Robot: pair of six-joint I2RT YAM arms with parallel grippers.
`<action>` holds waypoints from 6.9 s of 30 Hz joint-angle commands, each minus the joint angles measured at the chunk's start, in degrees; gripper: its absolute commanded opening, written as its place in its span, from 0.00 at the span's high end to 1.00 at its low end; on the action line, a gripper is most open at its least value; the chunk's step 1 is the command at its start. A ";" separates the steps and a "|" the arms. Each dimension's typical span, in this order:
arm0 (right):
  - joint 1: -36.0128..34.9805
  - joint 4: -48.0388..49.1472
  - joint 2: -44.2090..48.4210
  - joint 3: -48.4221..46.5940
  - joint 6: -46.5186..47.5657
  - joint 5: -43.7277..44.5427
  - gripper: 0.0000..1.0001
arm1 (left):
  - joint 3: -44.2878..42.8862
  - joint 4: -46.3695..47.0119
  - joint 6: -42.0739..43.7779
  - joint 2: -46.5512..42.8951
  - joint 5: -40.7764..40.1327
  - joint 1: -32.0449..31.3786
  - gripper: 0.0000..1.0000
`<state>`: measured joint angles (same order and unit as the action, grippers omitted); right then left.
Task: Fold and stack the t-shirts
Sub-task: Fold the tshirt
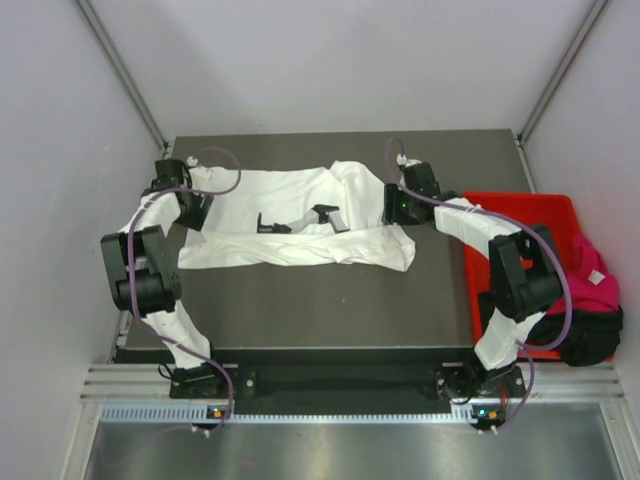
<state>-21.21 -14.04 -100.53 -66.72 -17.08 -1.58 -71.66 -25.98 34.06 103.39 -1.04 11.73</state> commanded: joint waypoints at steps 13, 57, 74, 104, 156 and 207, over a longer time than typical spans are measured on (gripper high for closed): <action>-2.52 -5.92 20.64 18.28 -8.05 1.85 0.39 | 19.62 -2.86 -2.69 -16.82 5.69 6.73 0.34; -1.90 -28.75 46.91 35.78 -19.56 -8.35 1.00 | 25.34 -27.37 15.33 -30.70 5.54 11.74 1.00; -1.82 -20.17 29.42 1.45 -0.69 5.45 0.26 | 1.87 -17.56 -7.15 -15.53 15.56 8.50 0.03; -0.32 -13.38 -39.48 -54.48 7.06 -13.97 0.79 | -25.12 -10.76 -19.21 23.96 19.05 4.27 0.42; -4.10 3.42 32.67 30.95 -7.44 -1.58 1.00 | 10.13 -16.57 0.83 -10.06 22.84 16.05 0.97; 0.54 -4.86 21.90 17.34 -6.22 5.90 0.32 | 0.30 -11.03 -4.00 -7.16 21.26 13.25 0.20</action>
<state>-24.18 -22.33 -73.38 -45.76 -26.59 3.27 -69.91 -42.30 33.08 93.62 22.98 27.92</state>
